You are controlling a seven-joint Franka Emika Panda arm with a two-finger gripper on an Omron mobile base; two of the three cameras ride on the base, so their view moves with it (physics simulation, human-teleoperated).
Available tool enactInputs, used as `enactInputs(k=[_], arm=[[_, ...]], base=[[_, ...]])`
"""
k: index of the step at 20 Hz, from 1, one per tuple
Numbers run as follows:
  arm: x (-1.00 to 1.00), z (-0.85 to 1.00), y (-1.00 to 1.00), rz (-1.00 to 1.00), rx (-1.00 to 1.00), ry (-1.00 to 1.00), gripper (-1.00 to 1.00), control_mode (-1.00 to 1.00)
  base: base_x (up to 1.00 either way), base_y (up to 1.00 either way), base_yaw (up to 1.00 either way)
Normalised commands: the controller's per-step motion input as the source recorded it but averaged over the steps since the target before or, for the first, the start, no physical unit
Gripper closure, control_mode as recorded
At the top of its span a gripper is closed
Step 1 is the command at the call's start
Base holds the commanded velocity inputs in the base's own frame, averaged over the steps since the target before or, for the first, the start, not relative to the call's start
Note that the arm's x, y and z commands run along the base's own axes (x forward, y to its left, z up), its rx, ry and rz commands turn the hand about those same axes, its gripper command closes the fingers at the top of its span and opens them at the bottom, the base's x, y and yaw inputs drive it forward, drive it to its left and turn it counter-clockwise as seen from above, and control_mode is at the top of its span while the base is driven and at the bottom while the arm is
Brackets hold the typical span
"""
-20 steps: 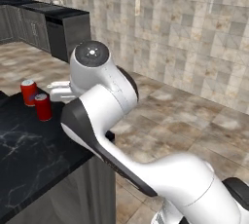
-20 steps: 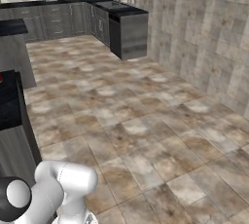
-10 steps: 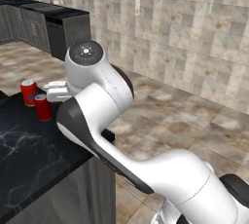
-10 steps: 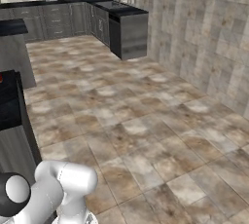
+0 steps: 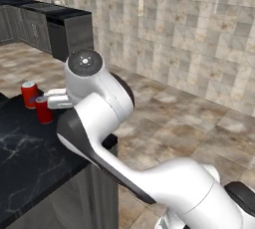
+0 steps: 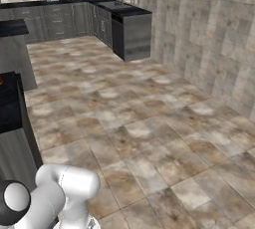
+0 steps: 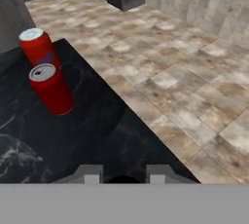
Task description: Move the drinks to the dining counter.
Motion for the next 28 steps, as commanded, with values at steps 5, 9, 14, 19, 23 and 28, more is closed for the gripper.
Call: enactInputs(k=[5,9,14,19,23,28], arm=[[0.00,-0.22,0.00,0.00,0.00,-0.17,1.00,-1.00],[0.00,-0.25,0.00,0.00,0.00,-0.18,1.00,-1.00],[0.06,-0.19,0.00,0.00,0.01,-0.07,1.00,-1.00],[0.18,-0.15,0.00,0.00,0.08,0.00,1.00,-1.00],[0.33,-0.03,0.03,0.00,0.01,0.00,1.00,-1.00],[0.31,0.00,0.12,0.00,0.00,0.00,1.00,-1.00]], base=[[0.00,0.00,0.00],[0.00,0.00,0.00],[0.00,0.00,0.00],[0.00,0.00,0.00],[0.00,0.00,0.00],[0.00,0.00,0.00]])
